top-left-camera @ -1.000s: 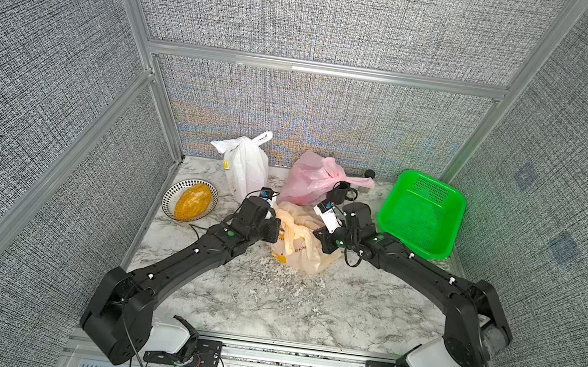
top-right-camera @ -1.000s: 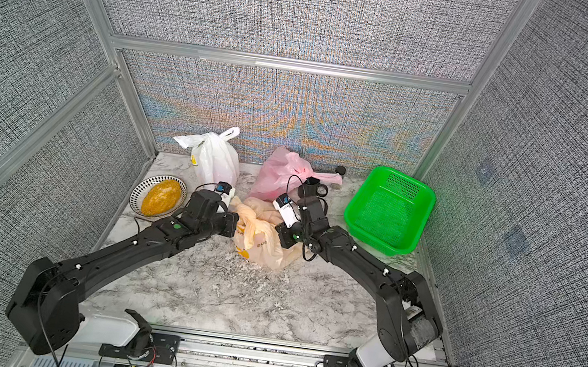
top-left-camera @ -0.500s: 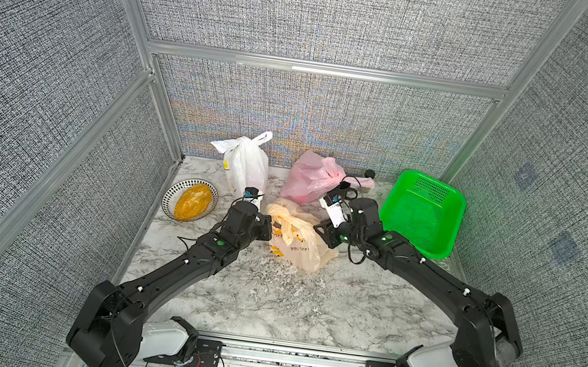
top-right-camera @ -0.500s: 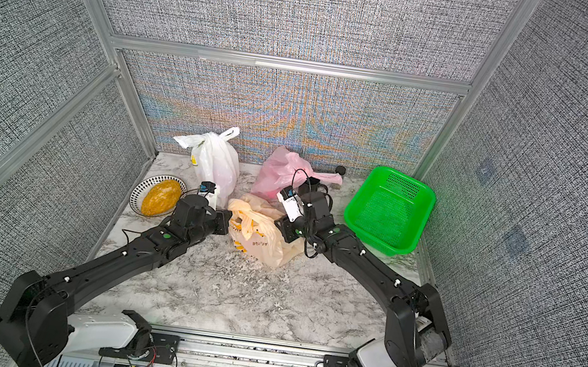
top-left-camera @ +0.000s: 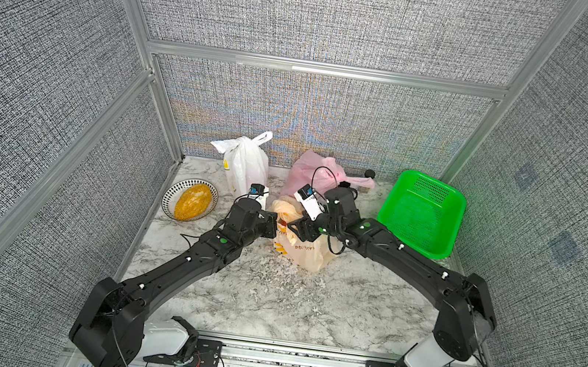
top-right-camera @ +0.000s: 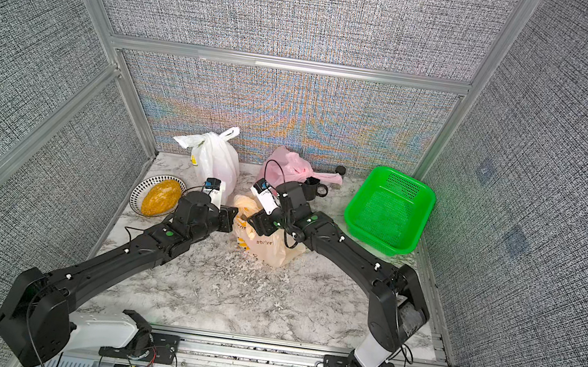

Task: Untie the knot of a plastic bag & take out the apple
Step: Untie the plastic bag at the center of the board.

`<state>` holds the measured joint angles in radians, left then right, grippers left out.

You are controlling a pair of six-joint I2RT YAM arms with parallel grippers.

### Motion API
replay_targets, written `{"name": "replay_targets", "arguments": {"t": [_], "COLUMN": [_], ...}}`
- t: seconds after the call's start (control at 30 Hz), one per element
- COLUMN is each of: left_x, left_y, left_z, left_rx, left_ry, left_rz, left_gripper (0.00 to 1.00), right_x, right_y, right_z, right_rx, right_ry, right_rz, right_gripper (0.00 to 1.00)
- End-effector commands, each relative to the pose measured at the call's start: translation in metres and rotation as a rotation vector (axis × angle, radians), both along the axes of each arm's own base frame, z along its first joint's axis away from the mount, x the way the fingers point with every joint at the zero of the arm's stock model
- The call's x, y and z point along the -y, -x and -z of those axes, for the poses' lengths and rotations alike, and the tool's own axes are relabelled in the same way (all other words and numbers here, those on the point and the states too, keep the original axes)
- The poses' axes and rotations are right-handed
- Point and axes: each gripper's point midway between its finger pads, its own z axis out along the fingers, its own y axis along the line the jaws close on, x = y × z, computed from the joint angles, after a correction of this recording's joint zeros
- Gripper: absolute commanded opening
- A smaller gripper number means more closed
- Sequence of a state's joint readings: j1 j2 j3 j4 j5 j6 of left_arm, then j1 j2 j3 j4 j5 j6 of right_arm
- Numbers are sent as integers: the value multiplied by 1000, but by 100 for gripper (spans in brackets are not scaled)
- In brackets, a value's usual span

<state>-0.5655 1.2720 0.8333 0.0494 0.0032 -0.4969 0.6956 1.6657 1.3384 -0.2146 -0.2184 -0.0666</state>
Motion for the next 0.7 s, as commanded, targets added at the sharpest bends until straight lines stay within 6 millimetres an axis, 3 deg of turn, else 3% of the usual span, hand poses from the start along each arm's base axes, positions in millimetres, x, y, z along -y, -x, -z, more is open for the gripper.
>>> {"name": "replay_targets", "arguments": {"t": [0.0, 0.13, 0.23, 0.27, 0.4, 0.67], "left_x": [-1, -10, -12, -11, -3, 7], "left_y": [-4, -11, -16, -18, -28, -46], "left_z": [-5, 5, 14, 16, 20, 13], "left_rx": [17, -21, -47, -50, -58, -36], "left_ry": [-2, 0, 18, 25, 61, 164], "left_rz": [-12, -93, -136, -143, -142, -141], "left_gripper": [0, 0, 0, 0, 0, 0], "right_x": [11, 35, 49, 52, 56, 70], "right_y": [1, 15, 29, 34, 54, 102], "right_z": [4, -15, -26, -25, -2, 79], "right_rx": [-4, 39, 58, 57, -1, -193], "right_ry": [53, 19, -18, -25, -35, 1], "right_rz": [28, 77, 88, 84, 46, 39], "right_gripper": [58, 29, 12, 1, 0, 0]}}
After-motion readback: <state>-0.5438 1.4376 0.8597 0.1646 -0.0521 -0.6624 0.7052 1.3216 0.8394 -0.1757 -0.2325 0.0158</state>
